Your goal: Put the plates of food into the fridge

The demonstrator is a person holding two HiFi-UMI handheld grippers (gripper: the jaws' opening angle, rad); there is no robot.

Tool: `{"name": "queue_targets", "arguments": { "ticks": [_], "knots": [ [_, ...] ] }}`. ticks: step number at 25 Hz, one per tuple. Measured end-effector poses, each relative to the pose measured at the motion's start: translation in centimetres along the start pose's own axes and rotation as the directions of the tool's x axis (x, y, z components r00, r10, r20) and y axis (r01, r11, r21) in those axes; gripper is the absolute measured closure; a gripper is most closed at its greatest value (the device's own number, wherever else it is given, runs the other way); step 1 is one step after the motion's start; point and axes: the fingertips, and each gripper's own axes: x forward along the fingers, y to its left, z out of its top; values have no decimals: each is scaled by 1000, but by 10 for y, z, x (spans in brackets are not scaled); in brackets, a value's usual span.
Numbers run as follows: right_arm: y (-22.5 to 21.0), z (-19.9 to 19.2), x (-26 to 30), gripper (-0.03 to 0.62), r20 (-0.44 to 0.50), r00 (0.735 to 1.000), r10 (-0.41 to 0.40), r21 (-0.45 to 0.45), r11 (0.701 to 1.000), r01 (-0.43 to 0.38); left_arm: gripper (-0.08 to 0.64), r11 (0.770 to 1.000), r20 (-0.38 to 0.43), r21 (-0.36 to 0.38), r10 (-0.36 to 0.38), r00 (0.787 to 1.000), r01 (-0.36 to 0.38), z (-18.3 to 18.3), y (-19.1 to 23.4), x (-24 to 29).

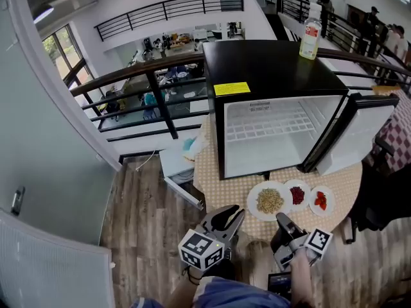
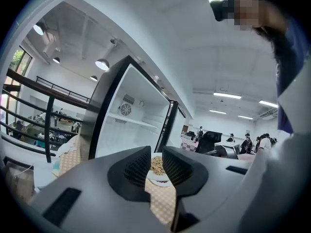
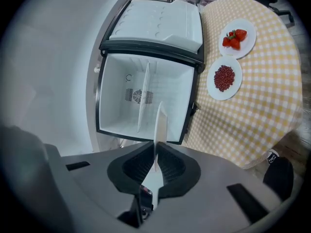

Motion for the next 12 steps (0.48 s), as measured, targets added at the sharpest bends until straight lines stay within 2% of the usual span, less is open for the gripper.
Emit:
{"name": "queue_targets", "arguments": {
  "ticks": [12],
  "knots": [
    [-6,17,77,560,41,998,-50,4,999,50,491,996,-6,-4,-91,996,91,19,57,32]
  ]
}}
